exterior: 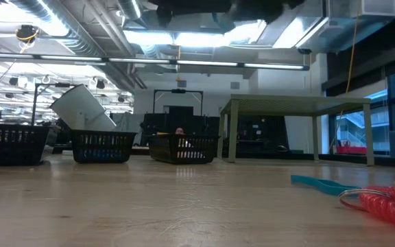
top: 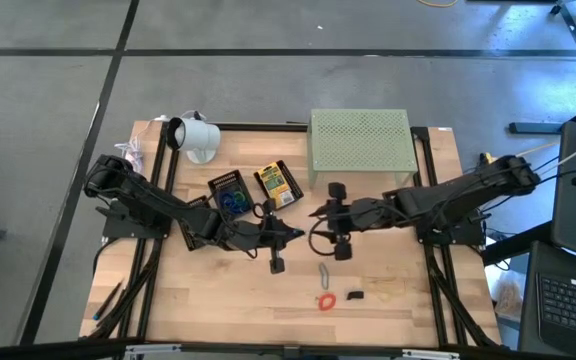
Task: Pick & Place Office Desk Supplies
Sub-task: Put the blue rubber band into the left black basket
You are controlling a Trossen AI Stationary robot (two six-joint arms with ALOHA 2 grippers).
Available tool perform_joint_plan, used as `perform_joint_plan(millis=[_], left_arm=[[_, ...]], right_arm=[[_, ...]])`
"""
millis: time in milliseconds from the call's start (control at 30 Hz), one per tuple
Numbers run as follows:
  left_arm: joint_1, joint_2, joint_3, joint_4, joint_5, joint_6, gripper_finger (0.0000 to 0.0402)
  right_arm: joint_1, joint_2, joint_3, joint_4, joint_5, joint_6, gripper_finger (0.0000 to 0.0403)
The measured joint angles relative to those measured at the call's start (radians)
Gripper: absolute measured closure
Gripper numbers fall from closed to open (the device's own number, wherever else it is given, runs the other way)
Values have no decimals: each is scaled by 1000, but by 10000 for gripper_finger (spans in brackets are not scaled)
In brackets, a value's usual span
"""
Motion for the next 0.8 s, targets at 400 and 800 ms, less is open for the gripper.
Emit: perform_joint_plan(millis=[400, 800], left_arm=[[2, 0, 0, -9, -83, 0, 399], [47, -9, 0, -493, -29, -413, 399]], right_arm=[[7, -149, -38, -380, 27, 259, 188], [17, -148, -313, -190, 23, 357, 214]])
